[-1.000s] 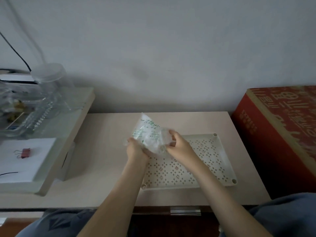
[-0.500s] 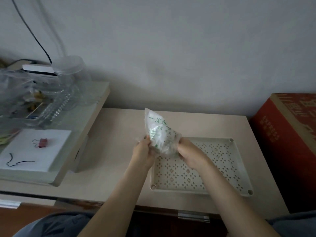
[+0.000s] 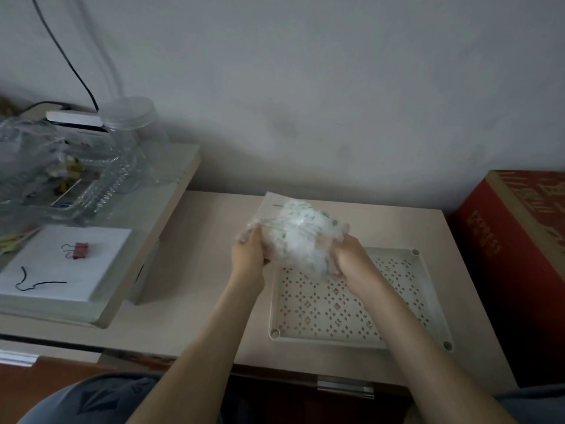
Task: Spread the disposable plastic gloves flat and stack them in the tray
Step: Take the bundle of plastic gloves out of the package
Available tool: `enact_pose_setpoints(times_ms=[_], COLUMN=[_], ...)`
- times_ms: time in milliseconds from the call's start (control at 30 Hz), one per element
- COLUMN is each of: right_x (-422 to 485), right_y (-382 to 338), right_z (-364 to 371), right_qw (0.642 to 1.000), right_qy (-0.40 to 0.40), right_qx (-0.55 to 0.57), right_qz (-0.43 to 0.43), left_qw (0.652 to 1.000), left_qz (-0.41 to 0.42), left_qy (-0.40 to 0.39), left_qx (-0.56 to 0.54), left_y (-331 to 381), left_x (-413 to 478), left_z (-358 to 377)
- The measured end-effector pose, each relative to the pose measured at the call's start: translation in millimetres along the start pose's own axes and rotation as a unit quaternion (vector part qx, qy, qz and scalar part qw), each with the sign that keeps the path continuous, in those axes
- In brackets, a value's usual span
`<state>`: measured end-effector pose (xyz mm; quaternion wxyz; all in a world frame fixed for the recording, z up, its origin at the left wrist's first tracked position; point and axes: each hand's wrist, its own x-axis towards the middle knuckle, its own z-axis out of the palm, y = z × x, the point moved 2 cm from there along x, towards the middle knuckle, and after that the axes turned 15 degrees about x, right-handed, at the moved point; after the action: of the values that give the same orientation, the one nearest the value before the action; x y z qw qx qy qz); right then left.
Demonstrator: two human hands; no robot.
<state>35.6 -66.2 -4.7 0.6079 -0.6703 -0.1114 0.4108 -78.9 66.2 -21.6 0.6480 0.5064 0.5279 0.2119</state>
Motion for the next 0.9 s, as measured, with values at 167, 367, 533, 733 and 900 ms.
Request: enact_pose_setpoints(times_ms=[167, 367, 533, 733, 900], right_x=[-9, -13, -11, -7, -5], right_y=[9, 24, 33, 35, 32], right_z=[-29, -56, -52, -19, -2], right_qw=[0.999, 0.999, 0.998, 0.997, 0.989], right_qy=[-0.024, 0.002, 0.007, -0.022, -0.066], right_qx=[-0.01, 0.017, 0.023, 0.045, 0.114], right_qz=[0.03, 0.049, 0.064, 0.063, 0.068], left_qw=[0.982, 0.969, 0.958, 0.891, 0.841], left_qz=[-0.024, -0.049, -0.055, 0.136, 0.284], left_qy=[0.175, 0.225, 0.201, 0.285, 0.139], left_qx=[-0.073, 0.091, 0.197, 0.326, 0.44], left_y=[0, -30, -35, -16, -1], left_x=[30, 68, 54, 11, -11], left_z=[-42, -85, -84, -75, -36])
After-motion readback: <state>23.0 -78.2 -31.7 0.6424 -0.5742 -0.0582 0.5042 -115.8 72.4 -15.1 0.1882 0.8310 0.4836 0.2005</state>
